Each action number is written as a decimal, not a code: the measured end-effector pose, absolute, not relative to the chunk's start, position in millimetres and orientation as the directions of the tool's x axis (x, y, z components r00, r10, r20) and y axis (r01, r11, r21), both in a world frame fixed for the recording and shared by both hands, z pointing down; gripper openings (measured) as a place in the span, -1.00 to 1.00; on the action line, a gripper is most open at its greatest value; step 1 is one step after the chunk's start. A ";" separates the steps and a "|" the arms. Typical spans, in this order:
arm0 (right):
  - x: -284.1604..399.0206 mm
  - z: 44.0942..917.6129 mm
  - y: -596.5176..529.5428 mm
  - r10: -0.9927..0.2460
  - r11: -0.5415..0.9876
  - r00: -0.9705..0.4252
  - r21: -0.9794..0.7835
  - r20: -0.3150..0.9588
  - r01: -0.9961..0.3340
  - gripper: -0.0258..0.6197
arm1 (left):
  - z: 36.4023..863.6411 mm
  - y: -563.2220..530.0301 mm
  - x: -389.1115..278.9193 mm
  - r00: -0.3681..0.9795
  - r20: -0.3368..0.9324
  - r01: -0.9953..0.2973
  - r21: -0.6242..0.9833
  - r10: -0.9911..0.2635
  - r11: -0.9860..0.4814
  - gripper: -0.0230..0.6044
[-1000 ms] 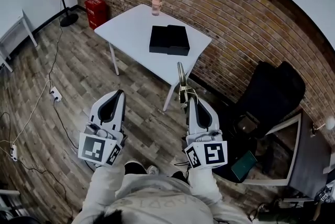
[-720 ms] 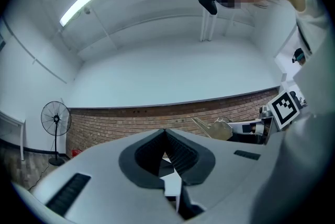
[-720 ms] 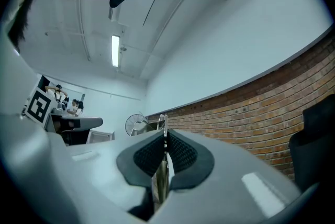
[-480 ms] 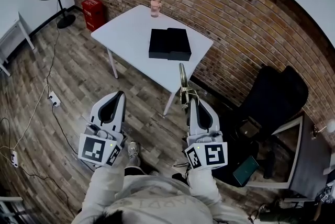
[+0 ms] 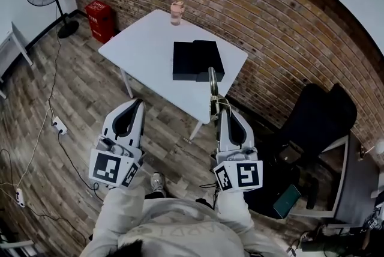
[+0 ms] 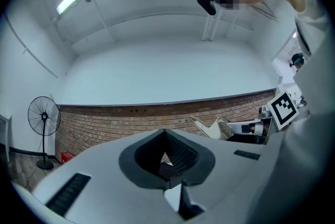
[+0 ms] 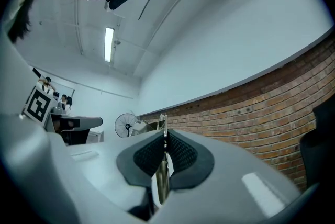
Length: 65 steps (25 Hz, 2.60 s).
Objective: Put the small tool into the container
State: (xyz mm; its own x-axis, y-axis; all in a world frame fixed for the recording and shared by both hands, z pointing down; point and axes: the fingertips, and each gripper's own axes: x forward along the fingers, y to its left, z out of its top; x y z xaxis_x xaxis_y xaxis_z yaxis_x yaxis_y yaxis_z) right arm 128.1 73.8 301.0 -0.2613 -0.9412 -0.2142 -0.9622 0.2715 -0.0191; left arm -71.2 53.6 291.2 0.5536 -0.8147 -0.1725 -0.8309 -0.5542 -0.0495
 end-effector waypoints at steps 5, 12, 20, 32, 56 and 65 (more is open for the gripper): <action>111.5 302.1 35.7 -0.947 0.260 -0.251 -0.016 -0.199 -0.966 -0.88 | 292.0 12.7 -86.0 0.569 -0.169 -0.820 -0.047 -0.805 -0.570 -0.92; 90.5 301.9 -7.8 -0.956 0.233 -0.225 -0.018 -0.189 -0.972 -0.88 | 291.7 -33.4 -107.7 0.591 -0.171 -0.805 -0.051 -0.789 -0.592 -0.91; 69.1 304.8 -39.1 -0.962 0.210 -0.201 -0.029 -0.187 -0.977 -0.88 | 293.6 -72.3 -129.8 0.613 -0.174 -0.788 -0.054 -0.771 -0.614 -0.91; 87.5 324.5 -89.8 -0.980 0.165 -0.161 -0.028 -0.118 -0.986 -0.88 | 311.3 -133.2 -104.1 0.655 -0.159 -0.749 -0.012 -0.739 -0.662 -0.91; 117.2 405.3 -312.3 -0.952 0.246 -0.268 -0.152 0.146 -0.957 -0.88 | 315.6 -289.5 -92.5 0.529 -0.154 -0.845 -0.007 -0.835 -0.534 -0.91; 111.2 469.6 -367.9 -0.906 0.243 -0.289 -0.178 0.308 -0.953 -0.88 | 328.4 -318.0 -100.9 0.483 -0.123 -0.874 0.001 -0.867 -0.487 -0.91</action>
